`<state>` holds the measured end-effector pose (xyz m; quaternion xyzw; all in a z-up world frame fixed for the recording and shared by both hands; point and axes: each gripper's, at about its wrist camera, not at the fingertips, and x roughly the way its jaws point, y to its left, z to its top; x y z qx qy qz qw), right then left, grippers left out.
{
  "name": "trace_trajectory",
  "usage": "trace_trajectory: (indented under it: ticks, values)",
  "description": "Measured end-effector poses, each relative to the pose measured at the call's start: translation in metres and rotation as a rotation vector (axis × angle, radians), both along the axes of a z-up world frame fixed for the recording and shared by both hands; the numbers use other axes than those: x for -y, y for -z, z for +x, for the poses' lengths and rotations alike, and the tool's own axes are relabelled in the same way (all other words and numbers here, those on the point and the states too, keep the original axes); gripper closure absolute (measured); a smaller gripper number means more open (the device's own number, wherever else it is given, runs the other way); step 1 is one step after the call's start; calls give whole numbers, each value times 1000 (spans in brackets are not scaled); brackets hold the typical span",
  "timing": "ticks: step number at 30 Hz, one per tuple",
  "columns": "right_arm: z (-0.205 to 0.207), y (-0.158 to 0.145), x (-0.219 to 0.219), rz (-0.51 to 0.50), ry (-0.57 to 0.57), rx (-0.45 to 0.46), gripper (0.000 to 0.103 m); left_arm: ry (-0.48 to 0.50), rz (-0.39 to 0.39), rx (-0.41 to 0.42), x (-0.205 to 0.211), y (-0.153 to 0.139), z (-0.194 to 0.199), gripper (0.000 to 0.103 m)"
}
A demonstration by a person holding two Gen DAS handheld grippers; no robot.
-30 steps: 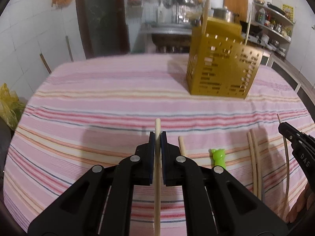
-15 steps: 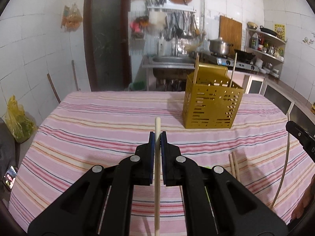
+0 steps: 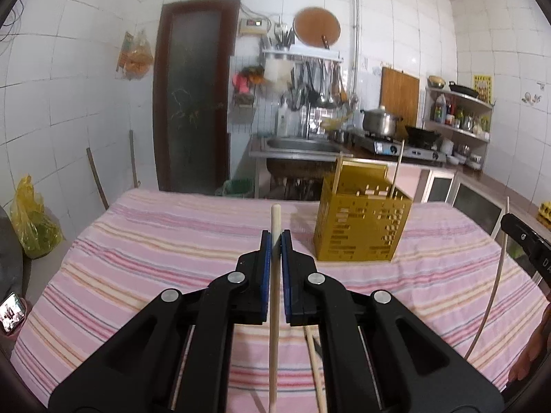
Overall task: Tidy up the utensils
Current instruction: 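Lift both held chopsticks and carry them over the yellow holder, then open both grippers to drop the chopsticks into the yellow holder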
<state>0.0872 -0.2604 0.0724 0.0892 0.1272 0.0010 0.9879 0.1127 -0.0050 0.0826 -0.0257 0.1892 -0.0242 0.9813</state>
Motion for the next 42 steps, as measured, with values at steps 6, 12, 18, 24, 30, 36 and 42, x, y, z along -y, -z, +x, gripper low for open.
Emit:
trace_trajectory:
  ticks: [6, 12, 18, 24, 30, 36, 42]
  values:
    - [15, -26, 1, -5, 1, 50, 97, 27, -20, 59, 10, -31, 11, 98]
    - [48, -68, 7, -14, 11, 119, 97, 81, -49, 200, 37, -90, 34, 98]
    - [99, -106, 11, -9, 11, 191, 97, 115, -72, 351, 67, -132, 70, 98]
    - [154, -124, 11, -10, 13, 270, 97, 114, -72, 396, 93, -131, 137, 98]
    - [202, -108, 13, 20, 4, 304, 97, 90, -68, 354, 100, -94, 196, 98]
    - [235, -68, 8, -13, -14, 253, 97, 78, -50, 297, 99, -52, 225, 98]
    - [239, -42, 8, -35, -25, 150, 96, 90, -57, 226, 93, -44, 232, 98]
